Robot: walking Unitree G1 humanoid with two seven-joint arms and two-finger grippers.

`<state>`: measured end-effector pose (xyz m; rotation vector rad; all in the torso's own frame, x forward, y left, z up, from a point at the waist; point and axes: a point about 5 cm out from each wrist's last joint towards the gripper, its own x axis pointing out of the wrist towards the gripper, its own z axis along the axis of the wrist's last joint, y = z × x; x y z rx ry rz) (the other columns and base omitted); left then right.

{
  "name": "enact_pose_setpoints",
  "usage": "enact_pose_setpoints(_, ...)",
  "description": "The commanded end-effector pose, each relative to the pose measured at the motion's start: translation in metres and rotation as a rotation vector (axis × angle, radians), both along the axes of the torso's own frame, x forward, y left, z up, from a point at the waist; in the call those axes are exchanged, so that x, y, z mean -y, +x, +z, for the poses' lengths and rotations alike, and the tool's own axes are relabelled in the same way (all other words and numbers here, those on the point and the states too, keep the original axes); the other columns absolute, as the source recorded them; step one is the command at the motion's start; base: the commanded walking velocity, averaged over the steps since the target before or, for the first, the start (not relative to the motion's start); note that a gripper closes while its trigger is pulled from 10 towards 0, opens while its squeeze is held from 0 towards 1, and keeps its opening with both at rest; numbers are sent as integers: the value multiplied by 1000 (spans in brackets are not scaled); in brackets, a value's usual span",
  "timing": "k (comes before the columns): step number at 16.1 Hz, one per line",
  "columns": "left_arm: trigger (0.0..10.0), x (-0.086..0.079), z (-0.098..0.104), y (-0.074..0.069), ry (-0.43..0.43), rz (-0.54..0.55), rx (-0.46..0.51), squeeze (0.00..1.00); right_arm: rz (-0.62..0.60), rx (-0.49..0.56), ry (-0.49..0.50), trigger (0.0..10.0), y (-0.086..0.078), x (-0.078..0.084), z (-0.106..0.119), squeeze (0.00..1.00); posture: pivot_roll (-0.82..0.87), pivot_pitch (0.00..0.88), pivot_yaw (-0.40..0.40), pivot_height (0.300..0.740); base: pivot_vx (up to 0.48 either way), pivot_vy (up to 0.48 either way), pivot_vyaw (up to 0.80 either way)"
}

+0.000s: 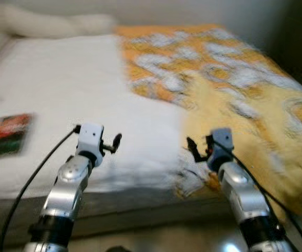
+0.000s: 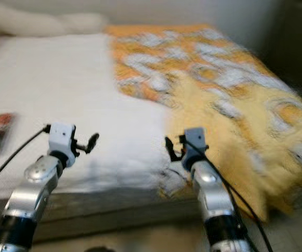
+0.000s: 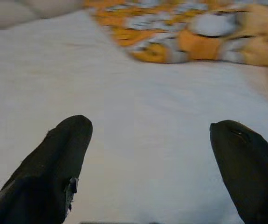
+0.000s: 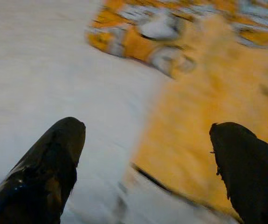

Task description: Clean up the room

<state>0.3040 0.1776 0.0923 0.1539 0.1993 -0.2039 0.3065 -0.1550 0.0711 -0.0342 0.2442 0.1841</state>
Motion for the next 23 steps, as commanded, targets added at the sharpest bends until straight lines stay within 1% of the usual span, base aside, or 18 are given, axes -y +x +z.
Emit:
enact_pose_setpoints(1,10000,-3,3,1,-1,16,7,1000,12,23,-6,10000,4,-5,6,0,-2,0,8,740,337,0,587)
enact_pose_setpoints(4,10000,-1,2,1,-3,11,5,1000,-23,22,24,10000,5,-2,6,0,-4,0,5,740,328,0,0)
enact_pose_setpoints(6,10000,1,2,1,-6,6,3,1000,-30,20,25,10000,5,0,7,0,-5,0,4,740,296,0,0)
enact_pose_setpoints(9,10000,4,-2,-3,7,-46,-24,988,-63,-10,39,10000,4,2,3,0,0,0,-3,740,0,0,0)
enact_pose_setpoints(10,10000,5,-5,-6,24,-76,-41,984,-75,-23,42,10000,3,4,1,0,3,0,-6,740,0,0,0)
enact_pose_setpoints(12,10000,8,-6,-10,33,-111,-44,980,-76,-28,37,10000,1,4,-1,0,8,0,-16,740,0,0,0)
enact_pose_setpoints(13,10000,10,-6,-11,29,-122,-41,976,-84,-37,35,10000,0,6,-3,545,11,0,-24,740,0,0,0)
enact_pose_setpoints(14,10000,13,-6,-12,32,-146,-42,980,-97,-59,37,10000,-1,8,-6,1000,13,0,-31,740,0,0,0)
enact_pose_setpoints(15,10000,15,-5,-13,36,-177,-40,980,-120,-90,17,10000,-1,11,-9,1000,12,0,-31,740,0,0,0)
enact_pose_setpoints(17,10000,22,-2,-16,50,-294,-42,976,-119,-171,-29,10000,3,15,-18,1000,7,0,-30,740,0,0,0)
enact_pose_setpoints(21,10000,22,-2,-16,50,-294,-42,976,-119,-171,-29,10000,3,15,-18,1000,7,0,-30,740,0,0,0)
enact_pose_setpoints(22,10000,25,-3,-23,80,-410,-85,773,-134,-228,-43,10000,12,21,-24,1000,18,0,-39,740,0,0,0)
enact_pose_setpoints(23,10000,26,-6,-29,103,-494,-125,647,-151,-271,-43,10000,18,26,-28,1000,27,0,-43,740,0,0,0)
